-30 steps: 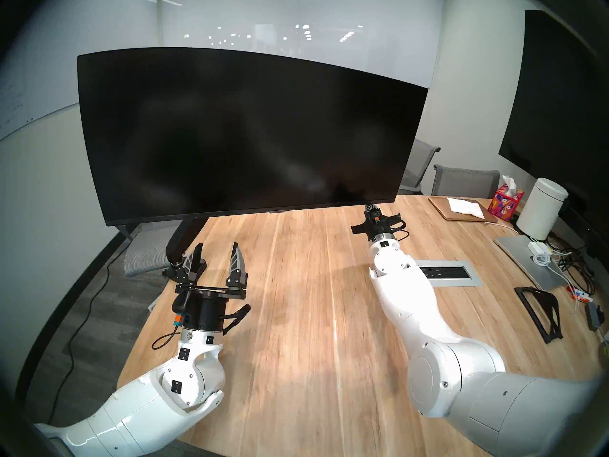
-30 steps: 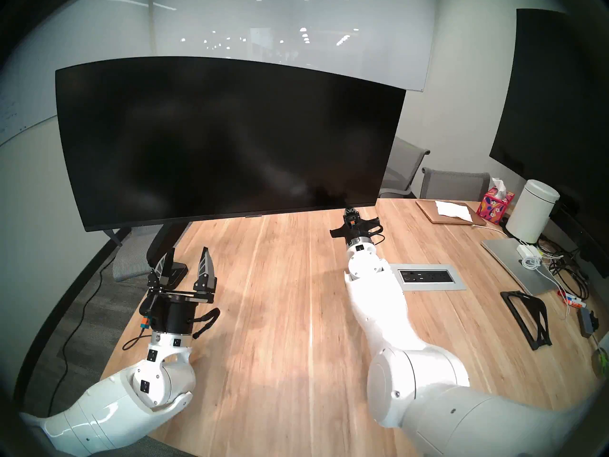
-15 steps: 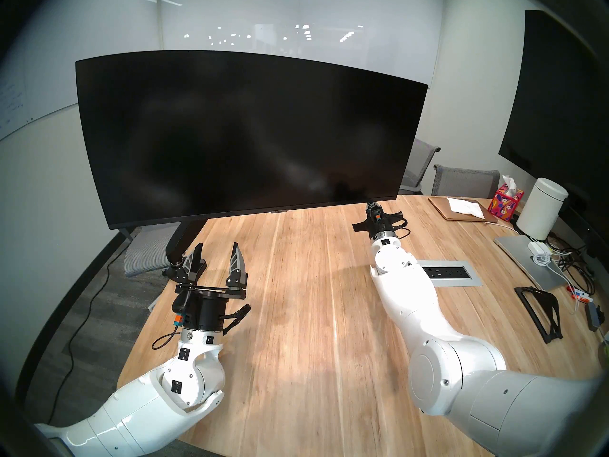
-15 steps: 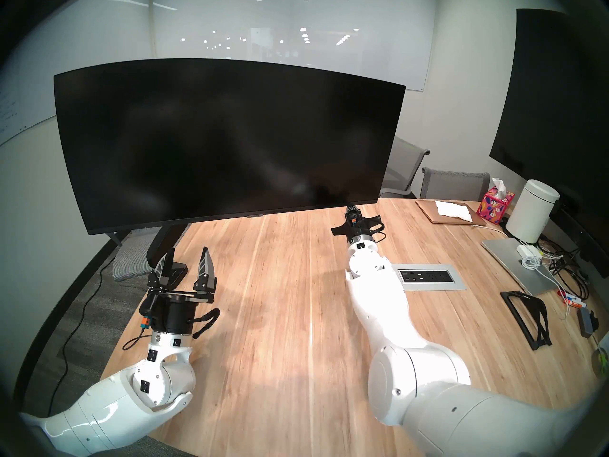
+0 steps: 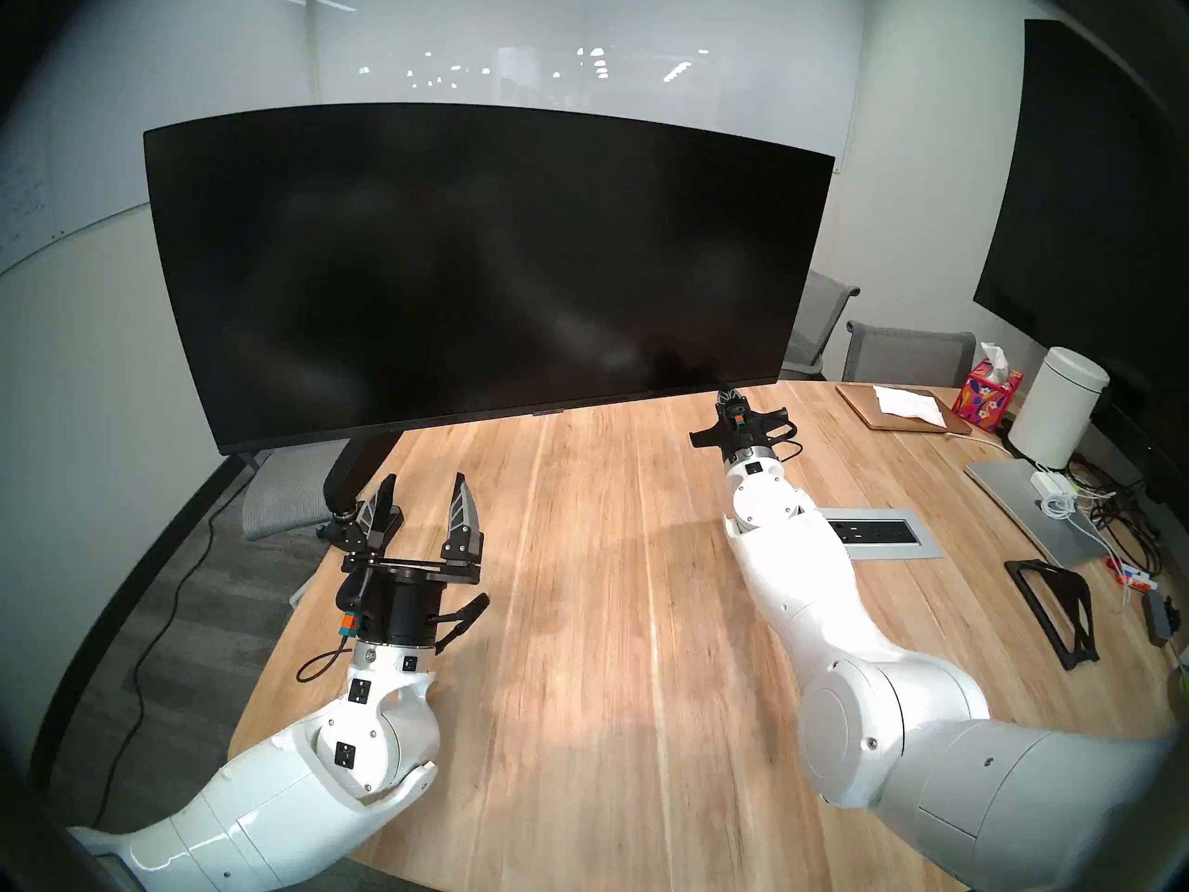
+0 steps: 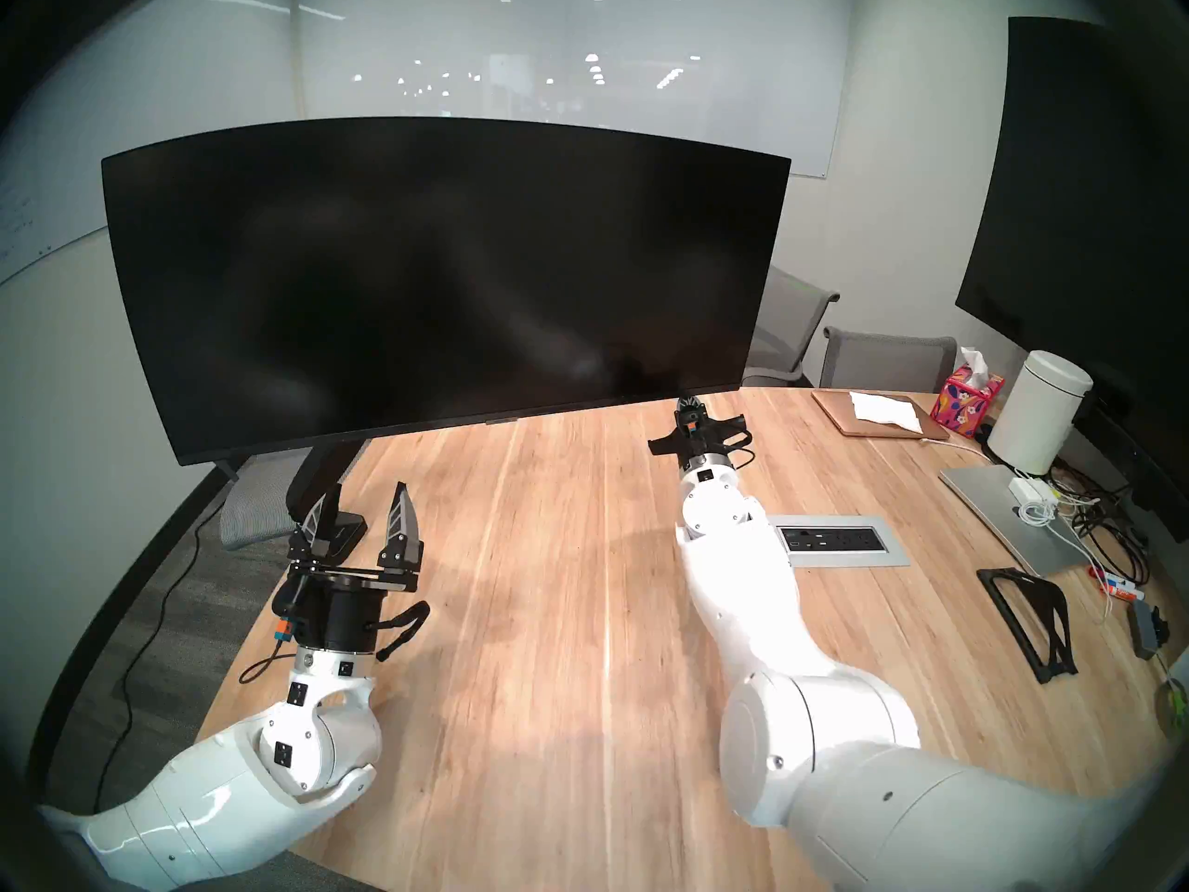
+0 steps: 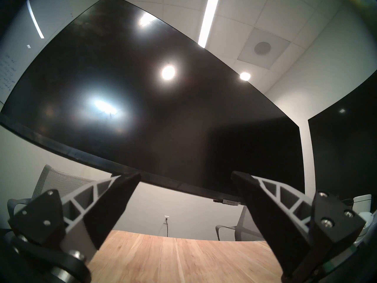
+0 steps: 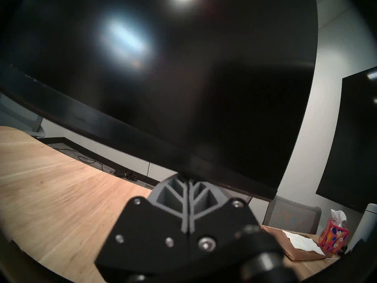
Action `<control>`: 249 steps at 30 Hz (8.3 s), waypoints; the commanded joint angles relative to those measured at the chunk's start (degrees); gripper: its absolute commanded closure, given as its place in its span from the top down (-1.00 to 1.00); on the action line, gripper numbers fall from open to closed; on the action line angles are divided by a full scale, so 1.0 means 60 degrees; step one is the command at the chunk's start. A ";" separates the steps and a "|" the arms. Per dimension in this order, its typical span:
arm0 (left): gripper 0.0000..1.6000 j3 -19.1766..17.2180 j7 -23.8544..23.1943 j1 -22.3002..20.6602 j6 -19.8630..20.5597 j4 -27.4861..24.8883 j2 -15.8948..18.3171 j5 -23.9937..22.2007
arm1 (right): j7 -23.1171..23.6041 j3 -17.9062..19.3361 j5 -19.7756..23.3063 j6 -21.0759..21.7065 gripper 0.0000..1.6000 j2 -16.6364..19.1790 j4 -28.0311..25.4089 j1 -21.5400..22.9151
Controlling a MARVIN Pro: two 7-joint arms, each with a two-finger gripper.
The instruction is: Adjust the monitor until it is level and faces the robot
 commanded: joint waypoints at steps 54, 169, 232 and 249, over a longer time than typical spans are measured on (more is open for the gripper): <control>1.00 -0.0025 0.0003 -0.0011 -0.0027 -0.0138 0.0008 -0.0004 | 0.1290 0.0487 0.1260 -0.0019 -1.00 -0.0441 -0.1124 0.0429; 1.00 -0.0024 0.0007 -0.0003 -0.0017 -0.0160 0.0025 -0.0018 | 0.5450 0.0014 0.1667 0.1829 -1.00 -0.0016 -0.9134 -0.6375; 1.00 -0.0020 0.0012 -0.0001 -0.0010 -0.0174 0.0038 -0.0028 | 0.1569 -0.0588 -0.0164 -0.3292 -0.84 -0.0127 -0.9696 -0.8065; 1.00 -0.0019 0.0013 -0.0001 -0.0010 -0.0174 0.0039 -0.0029 | 0.1544 -0.0590 -0.0180 -0.3297 -0.84 -0.0129 -0.9692 -0.8064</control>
